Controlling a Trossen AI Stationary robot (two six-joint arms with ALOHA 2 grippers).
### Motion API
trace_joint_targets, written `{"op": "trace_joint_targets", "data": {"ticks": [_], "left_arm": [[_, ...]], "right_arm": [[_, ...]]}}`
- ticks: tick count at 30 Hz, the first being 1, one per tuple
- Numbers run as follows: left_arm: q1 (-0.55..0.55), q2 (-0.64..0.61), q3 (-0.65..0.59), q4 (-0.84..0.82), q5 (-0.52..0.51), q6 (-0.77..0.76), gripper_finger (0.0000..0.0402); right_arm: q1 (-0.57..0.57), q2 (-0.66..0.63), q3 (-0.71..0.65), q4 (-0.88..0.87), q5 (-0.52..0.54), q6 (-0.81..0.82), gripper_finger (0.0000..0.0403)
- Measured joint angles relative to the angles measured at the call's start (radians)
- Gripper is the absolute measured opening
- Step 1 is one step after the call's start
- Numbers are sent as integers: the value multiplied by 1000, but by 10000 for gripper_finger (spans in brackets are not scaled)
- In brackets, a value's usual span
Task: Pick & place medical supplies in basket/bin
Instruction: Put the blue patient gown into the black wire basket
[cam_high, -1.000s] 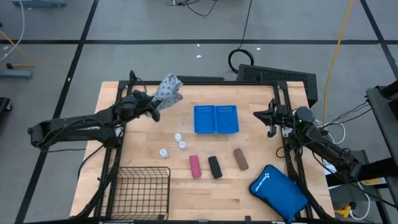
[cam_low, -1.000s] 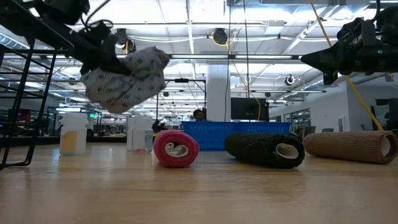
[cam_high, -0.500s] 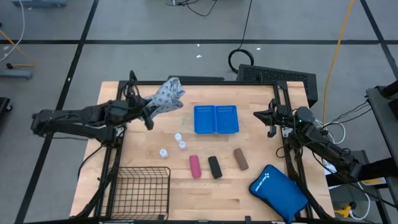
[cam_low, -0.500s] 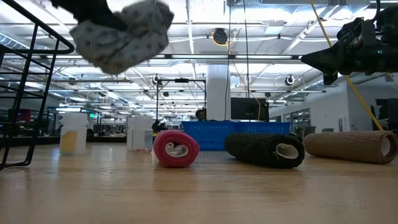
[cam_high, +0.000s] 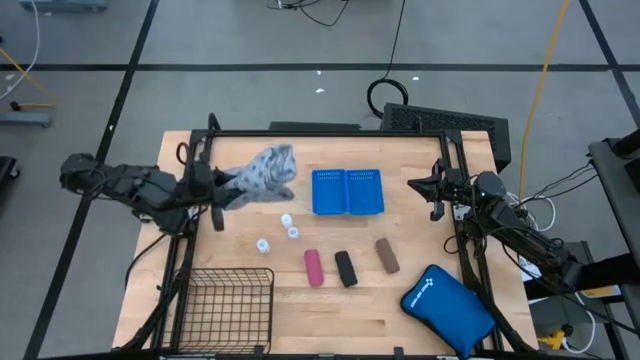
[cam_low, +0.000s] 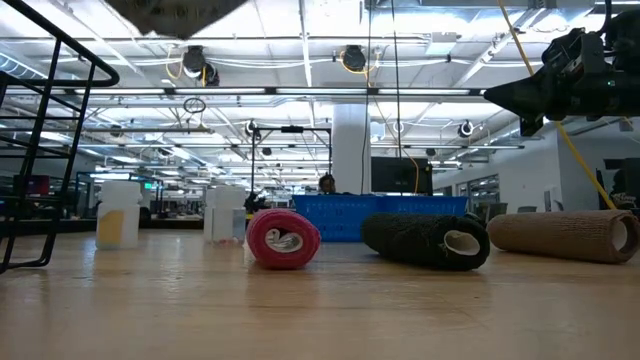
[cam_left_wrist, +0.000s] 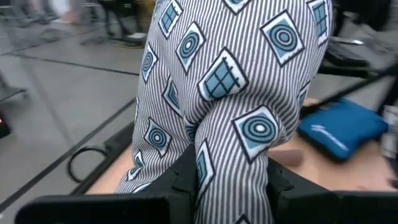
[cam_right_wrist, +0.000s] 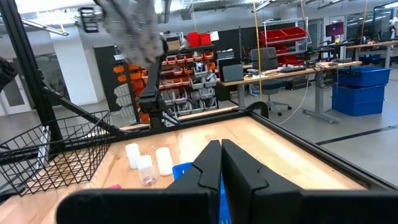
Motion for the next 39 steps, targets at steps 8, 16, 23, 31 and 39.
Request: {"op": "trace_joint_targets", "data": {"ticks": [8,16,23,31,39], "left_arm": [[-231,154,95,-127,69,-1,86],[-450,286,99,-158,-93,-187,86],[-585,368,149,-236,-136,-412,85],[-681,491,151,-382,-114,-754,85],[-754,617,150,-459,-91,-1000,85]], "right_arm": [[0,0,0,0,0,0,4],[0,0,0,0,0,0,4],[0,0,0,0,0,0,4],[0,0,0,0,0,0,4],[0,0,0,0,0,0,4]]}}
